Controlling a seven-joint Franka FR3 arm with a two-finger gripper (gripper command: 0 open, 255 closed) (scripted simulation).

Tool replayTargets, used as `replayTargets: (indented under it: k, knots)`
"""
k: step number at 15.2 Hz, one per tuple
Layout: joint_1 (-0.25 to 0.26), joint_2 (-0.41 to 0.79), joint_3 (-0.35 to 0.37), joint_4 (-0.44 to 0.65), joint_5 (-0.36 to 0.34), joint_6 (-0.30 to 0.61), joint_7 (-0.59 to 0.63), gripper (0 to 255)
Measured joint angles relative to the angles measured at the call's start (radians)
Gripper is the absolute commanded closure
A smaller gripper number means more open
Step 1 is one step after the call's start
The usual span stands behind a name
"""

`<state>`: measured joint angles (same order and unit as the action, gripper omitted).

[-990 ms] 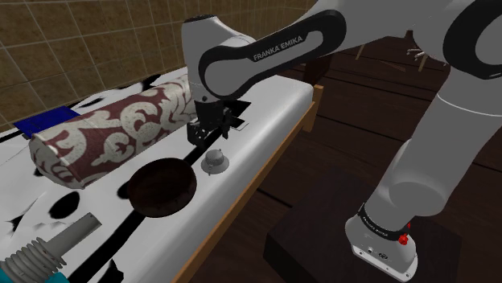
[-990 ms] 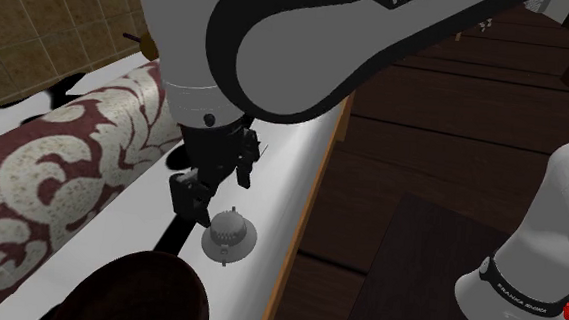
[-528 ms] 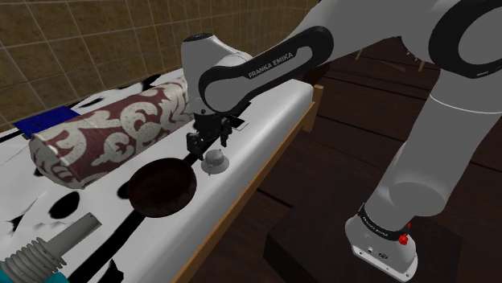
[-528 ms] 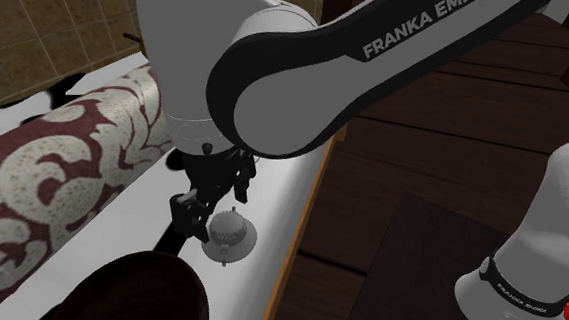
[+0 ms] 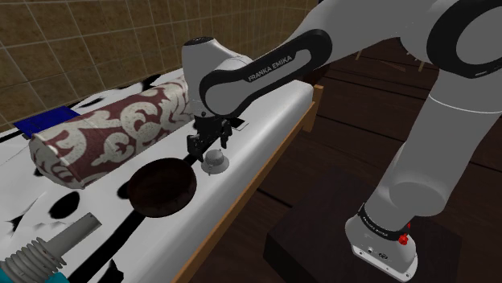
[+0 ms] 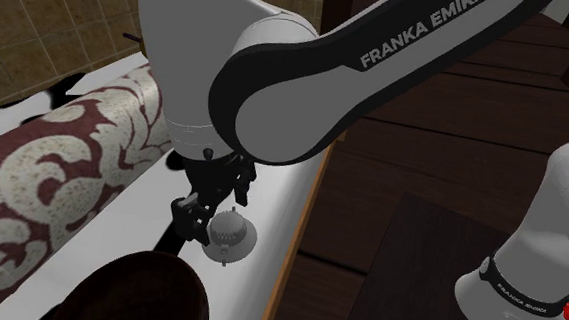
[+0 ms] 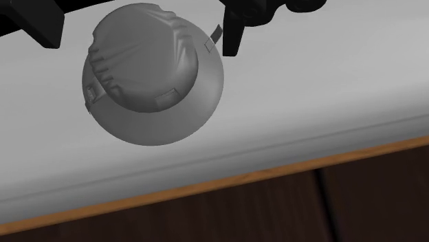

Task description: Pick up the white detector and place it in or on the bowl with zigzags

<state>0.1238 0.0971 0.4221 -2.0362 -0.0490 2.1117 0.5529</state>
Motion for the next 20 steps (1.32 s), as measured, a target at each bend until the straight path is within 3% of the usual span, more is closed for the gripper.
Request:
replayTargets:
  k: [10, 20]
  knots:
    - [0.0, 0.0, 0.0, 0.0, 0.0, 0.0, 0.0, 255]
    - [-0.003, -0.045, 0.001, 0.072, 0.023, -0.112, -0.016, 255]
